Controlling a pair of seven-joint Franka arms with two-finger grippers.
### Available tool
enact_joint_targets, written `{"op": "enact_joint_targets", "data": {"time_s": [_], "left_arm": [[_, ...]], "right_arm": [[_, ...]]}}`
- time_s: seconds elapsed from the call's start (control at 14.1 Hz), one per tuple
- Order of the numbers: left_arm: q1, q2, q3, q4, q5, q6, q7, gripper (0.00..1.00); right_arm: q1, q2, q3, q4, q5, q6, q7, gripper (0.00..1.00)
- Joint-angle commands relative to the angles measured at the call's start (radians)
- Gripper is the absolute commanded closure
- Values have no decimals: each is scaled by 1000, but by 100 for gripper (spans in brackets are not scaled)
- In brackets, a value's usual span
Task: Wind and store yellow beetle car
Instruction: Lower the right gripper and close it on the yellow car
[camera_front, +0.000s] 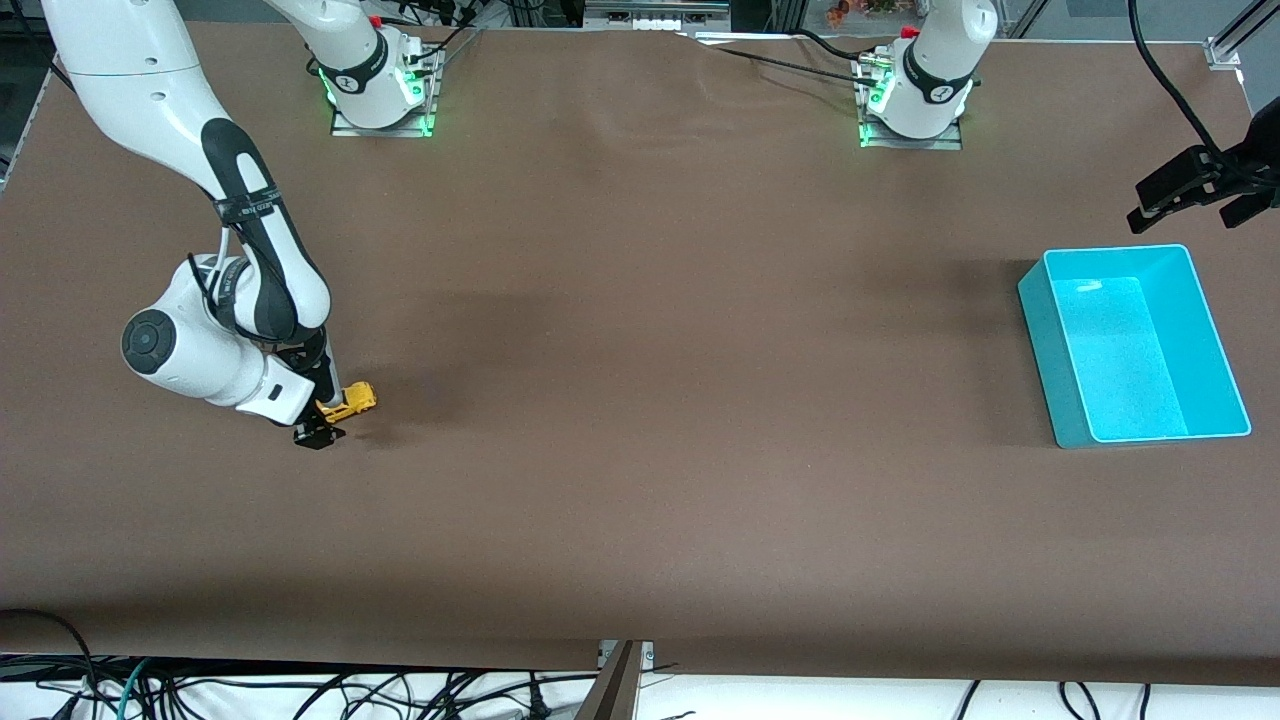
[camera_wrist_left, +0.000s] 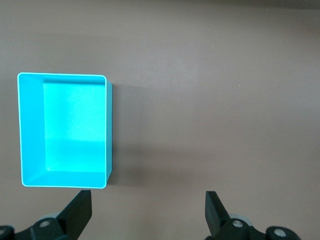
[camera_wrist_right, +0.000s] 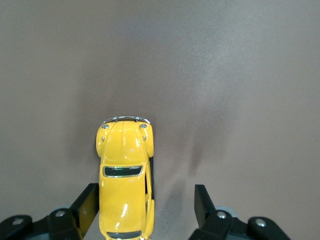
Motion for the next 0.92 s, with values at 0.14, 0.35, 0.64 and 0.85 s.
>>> {"op": "enact_joint_targets", "data": {"time_s": [0.14,0.35,0.64,0.85], "left_arm": [[2,12,-3,28,-12,-18,6,0],[2,12,-3,28,-12,-18,6,0],[4,12,-3,28,-12,-18,6,0],[4,12,-3,28,-12,-18,6,0]], "right_arm": [[0,-5,1,-1,25,-5,-9,23],[-1,-5,-1,-9,25,-5,39,36],[-1,-7,-2,-10,26,-9,77,52],[-3,-16,-4,-17,26,-28,170,63]]}}
